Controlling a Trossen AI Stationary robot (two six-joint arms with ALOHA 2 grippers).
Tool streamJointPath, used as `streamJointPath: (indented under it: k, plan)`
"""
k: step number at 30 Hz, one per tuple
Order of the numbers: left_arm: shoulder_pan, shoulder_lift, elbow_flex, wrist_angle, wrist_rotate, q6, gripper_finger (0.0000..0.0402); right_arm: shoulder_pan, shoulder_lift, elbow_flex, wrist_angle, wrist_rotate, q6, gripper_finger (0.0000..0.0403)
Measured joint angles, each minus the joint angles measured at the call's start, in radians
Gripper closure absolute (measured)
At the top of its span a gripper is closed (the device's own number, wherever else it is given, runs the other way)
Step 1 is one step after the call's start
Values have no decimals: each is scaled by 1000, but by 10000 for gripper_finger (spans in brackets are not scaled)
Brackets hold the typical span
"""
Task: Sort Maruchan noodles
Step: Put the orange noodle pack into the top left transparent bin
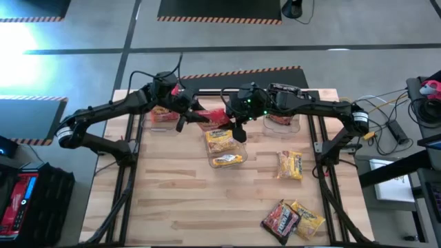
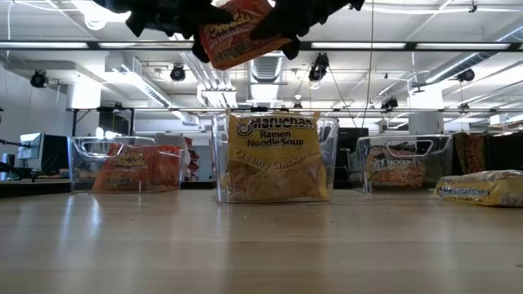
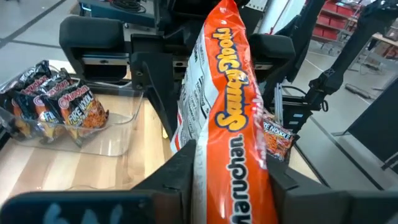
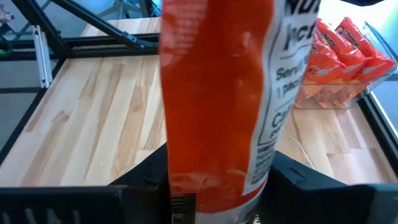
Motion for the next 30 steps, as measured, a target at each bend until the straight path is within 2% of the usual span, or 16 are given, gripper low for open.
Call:
streamJointPath:
  k: [6, 14, 23, 30]
  plan:
    - [1, 0, 0, -17, -2, -10, 323, 0, -16, 0, -26, -1, 30, 234]
    - [46, -21, 0, -93, -54, 13, 325, -26, -130, 0, -206, 15, 73, 202]
    - [160, -105, 0, -420, -190, 180, 325, -29, -195, -1, -291, 34, 200, 200]
    - [239, -222, 0, -600, -326, 248, 324, -29, -177, -2, -292, 37, 151, 200]
